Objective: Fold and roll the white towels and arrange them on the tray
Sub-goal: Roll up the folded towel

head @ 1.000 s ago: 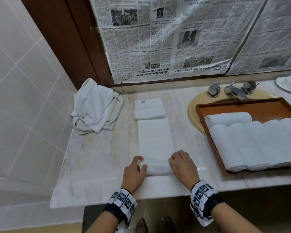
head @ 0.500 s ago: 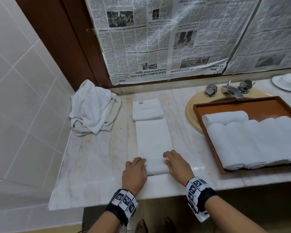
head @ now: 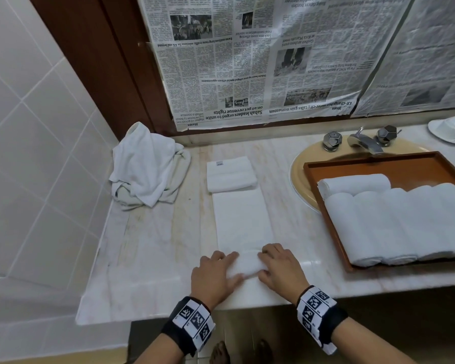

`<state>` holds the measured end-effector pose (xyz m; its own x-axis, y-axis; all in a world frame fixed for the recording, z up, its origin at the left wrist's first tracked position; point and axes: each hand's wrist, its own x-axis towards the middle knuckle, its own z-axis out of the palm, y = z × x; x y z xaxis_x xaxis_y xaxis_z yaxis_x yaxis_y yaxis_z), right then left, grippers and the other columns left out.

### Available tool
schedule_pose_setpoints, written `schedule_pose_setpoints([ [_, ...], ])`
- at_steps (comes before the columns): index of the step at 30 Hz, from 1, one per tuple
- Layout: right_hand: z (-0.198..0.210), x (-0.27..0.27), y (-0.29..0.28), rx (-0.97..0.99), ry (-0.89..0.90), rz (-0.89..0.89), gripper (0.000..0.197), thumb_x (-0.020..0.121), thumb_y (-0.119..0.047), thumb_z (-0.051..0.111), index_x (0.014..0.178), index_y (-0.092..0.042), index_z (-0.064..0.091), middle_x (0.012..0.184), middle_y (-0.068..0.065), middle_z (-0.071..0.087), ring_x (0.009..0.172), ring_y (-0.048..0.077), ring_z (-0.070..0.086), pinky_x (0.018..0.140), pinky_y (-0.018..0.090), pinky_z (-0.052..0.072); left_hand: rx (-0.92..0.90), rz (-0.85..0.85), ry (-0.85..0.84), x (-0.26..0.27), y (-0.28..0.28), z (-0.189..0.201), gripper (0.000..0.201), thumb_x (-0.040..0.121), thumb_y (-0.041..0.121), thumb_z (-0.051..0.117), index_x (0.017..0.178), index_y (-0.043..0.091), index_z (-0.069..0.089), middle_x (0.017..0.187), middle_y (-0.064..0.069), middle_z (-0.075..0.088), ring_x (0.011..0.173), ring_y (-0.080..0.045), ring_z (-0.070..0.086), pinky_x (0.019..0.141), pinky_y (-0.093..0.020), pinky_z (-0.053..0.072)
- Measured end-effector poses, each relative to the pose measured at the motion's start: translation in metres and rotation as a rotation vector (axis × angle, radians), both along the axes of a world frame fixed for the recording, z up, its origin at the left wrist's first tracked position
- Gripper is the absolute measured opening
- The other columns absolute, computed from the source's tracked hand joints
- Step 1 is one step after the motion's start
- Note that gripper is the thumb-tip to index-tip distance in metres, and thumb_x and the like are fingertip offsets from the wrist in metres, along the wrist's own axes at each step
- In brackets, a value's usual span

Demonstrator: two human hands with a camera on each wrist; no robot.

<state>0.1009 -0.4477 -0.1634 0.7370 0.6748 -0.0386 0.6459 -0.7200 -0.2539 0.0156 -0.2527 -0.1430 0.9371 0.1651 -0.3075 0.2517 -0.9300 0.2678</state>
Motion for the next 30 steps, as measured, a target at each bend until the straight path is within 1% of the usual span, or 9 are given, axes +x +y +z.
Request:
schedule_pose_setpoints([
  [3,0.002,0.004,0.003,0.023,0.129,-0.027,0.044,0.078,-0.041,0.042,0.098,-0.014,0.071,0.105,-0.001,0.058,0.099,0.021,0.054,0.078,0.034,0.047,-0.017,-0.006,-0.014,-0.002,0.001,-0.005,0.06,0.088,0.068,0.048,0.143,0.047,0.038,0.139,0.01,0.043,0.122,-0.02,0.043,0.087,-0.036,0.047],
  [6,0.008,0.011,0.002,0.053,0.255,-0.038,0.038,0.089,-0.039,0.049,0.106,-0.011,0.067,0.112,-0.003,0.05,0.104,0.017,0.046,0.083,0.031,0.045,-0.25,0.06,0.028,0.002,0.014,-0.011,0.057,0.087,0.069,0.047,0.138,0.043,0.052,0.134,0.009,0.045,0.122,-0.016,0.045,0.093,-0.035,0.046],
  [9,0.007,0.017,0.003,0.168,0.396,-0.065,0.035,0.093,-0.041,0.053,0.107,-0.012,0.067,0.105,-0.003,0.052,0.099,0.017,0.05,0.086,0.028,0.041,-0.478,0.125,0.018,0.004,0.023,-0.01,0.064,0.081,0.074,0.043,0.131,0.038,0.061,0.123,0.004,0.055,0.118,-0.017,0.053,0.1,-0.031,0.041],
  [13,0.005,0.02,0.002,0.391,0.426,-0.223,0.025,0.096,-0.043,0.057,0.093,-0.019,0.061,0.086,-0.006,0.064,0.08,0.01,0.058,0.074,0.025,0.043,-0.595,0.423,-0.149,0.002,0.021,-0.011,0.036,0.093,0.051,0.062,0.121,0.028,0.065,0.112,0.008,0.066,0.107,-0.014,0.06,0.09,-0.024,0.044],
  [16,0.0,0.014,0.007,0.37,0.309,-0.256,0.023,0.1,-0.044,0.048,0.092,-0.023,0.052,0.083,-0.007,0.058,0.075,0.013,0.055,0.069,0.03,0.045,-0.547,0.519,-0.213,0.003,0.011,-0.011,0.035,0.094,0.052,0.058,0.117,0.025,0.062,0.102,0.004,0.068,0.098,-0.016,0.063,0.08,-0.025,0.044],
  [23,-0.011,0.011,-0.006,0.317,0.246,-0.115,0.055,0.094,-0.063,0.028,0.129,-0.027,0.052,0.124,-0.011,0.047,0.107,0.006,0.05,0.086,0.027,0.048,-0.397,0.593,-0.219,0.015,0.008,-0.012,0.033,0.094,0.052,0.058,0.108,0.022,0.058,0.1,-0.001,0.058,0.092,-0.021,0.057,0.075,-0.03,0.04],
  [26,-0.012,0.008,-0.009,0.296,0.192,-0.095,0.059,0.095,-0.062,0.025,0.131,-0.028,0.055,0.126,-0.007,0.048,0.105,0.011,0.054,0.079,0.031,0.053,-0.432,0.618,-0.278,0.016,0.01,-0.017,0.029,0.092,0.046,0.064,0.107,0.022,0.058,0.105,-0.002,0.054,0.093,-0.018,0.055,0.075,-0.028,0.038],
  [28,-0.014,0.007,-0.007,0.315,0.198,-0.14,0.06,0.096,-0.061,0.028,0.128,-0.024,0.061,0.122,-0.004,0.052,0.106,0.014,0.054,0.081,0.029,0.051,-0.362,0.515,-0.371,0.014,0.004,-0.018,0.024,0.095,0.042,0.061,0.113,0.026,0.059,0.115,0.002,0.051,0.103,-0.016,0.054,0.078,-0.028,0.04],
  [30,-0.016,0.008,-0.003,0.349,0.207,-0.204,0.041,0.1,-0.043,0.044,0.125,-0.017,0.065,0.12,0.0,0.055,0.11,0.017,0.051,0.088,0.025,0.044,-0.273,0.388,-0.401,0.009,-0.003,-0.02,0.026,0.099,0.042,0.054,0.12,0.029,0.061,0.125,0.007,0.049,0.111,-0.015,0.05,0.082,-0.03,0.044],
])
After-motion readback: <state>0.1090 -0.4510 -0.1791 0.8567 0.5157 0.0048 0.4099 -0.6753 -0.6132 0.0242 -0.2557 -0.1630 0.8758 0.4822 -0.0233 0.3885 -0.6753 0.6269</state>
